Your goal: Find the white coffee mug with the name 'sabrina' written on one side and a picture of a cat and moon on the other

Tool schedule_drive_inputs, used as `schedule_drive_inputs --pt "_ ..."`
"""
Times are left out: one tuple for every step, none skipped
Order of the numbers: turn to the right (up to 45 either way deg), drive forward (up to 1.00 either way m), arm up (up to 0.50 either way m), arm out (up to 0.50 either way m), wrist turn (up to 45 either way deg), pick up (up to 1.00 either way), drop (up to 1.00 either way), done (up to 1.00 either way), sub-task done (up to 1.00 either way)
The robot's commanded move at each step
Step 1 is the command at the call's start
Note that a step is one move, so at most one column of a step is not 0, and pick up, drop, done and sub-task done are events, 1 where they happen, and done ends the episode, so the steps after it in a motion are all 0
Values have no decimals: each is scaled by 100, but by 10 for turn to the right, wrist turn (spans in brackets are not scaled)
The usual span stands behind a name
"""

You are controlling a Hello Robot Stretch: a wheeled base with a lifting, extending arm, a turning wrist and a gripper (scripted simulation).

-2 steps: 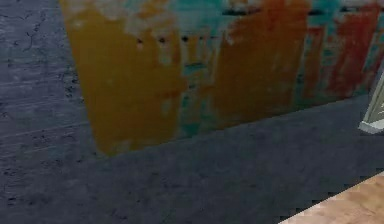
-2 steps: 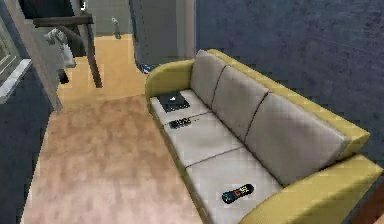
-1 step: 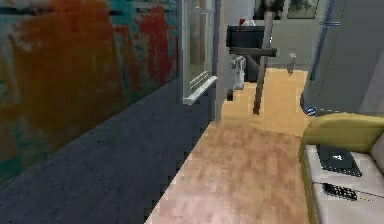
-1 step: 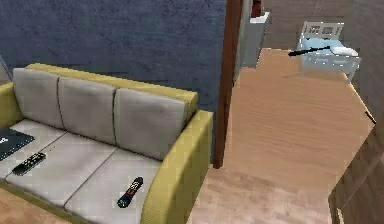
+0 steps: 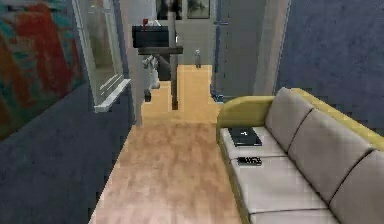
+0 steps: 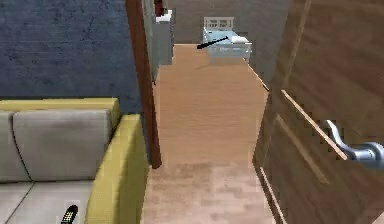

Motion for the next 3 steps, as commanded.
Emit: schedule_drive_inputs --pt "0 100 0 0 0 0 0 0 0" --pt "0 100 0 0 0 0 0 0 0" --pt "60 0 0 0 0 0 0 0 0"
